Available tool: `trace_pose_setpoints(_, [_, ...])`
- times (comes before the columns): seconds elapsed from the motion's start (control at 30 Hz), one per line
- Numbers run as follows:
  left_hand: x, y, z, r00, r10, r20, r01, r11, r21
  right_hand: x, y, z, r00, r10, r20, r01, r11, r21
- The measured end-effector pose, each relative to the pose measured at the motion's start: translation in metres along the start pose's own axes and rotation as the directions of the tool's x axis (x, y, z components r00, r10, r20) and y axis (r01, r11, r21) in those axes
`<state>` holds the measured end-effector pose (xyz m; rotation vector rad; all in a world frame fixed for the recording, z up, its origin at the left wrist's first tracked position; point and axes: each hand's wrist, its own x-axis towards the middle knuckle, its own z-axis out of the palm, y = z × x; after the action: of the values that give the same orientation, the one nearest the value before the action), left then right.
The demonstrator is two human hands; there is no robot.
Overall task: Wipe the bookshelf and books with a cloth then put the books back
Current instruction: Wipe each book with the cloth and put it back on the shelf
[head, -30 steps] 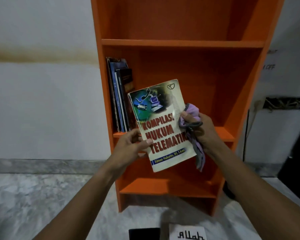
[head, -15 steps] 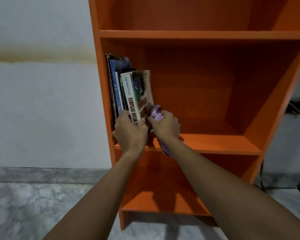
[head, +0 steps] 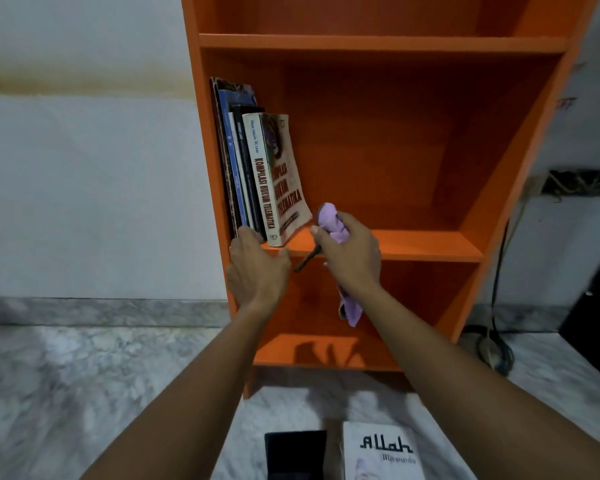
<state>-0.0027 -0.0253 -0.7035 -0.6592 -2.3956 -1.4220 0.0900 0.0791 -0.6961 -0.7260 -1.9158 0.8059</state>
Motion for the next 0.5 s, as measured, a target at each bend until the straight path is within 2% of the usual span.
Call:
trace_pose_setpoints(0.13, [-0.069, -0.018, 0.001, 0.996, -0.030, 0.087, 0.030, 1.000, 0.005, -0.056, 0.027, -0.033, 0.981, 0.149, -0.126, -0.126, 0.977, 0.171])
trace_pose_setpoints(0.23, [-0.129, -0.041, 0.011, 0.976, -0.038, 0.216, 0.033, 0.999, 0.030, -0.107, 0.062, -0.049, 0.963, 0.256, -0.087, -0.235, 0.951, 0.201])
trace_pose_setpoints(0.3, [-0.175, -0.060, 0.023, 0.938, -0.028, 0.347, 0.005, 0.998, 0.067, -0.146, 0.096, -0.057, 0.932, 0.360, -0.051, -0.349, 0.925, 0.148])
trace_pose_setpoints(0.4, [-0.235, -0.094, 0.039, 0.798, -0.167, 0.579, 0.082, 0.982, 0.169, -0.198, 0.144, -0.061, 0.816, 0.578, -0.010, -0.576, 0.814, 0.073])
trace_pose_setpoints(0.5, [-0.290, -0.124, 0.055, 0.554, -0.377, 0.742, 0.187, 0.925, 0.331, -0.250, 0.192, -0.070, 0.718, 0.696, 0.029, -0.691, 0.717, -0.094])
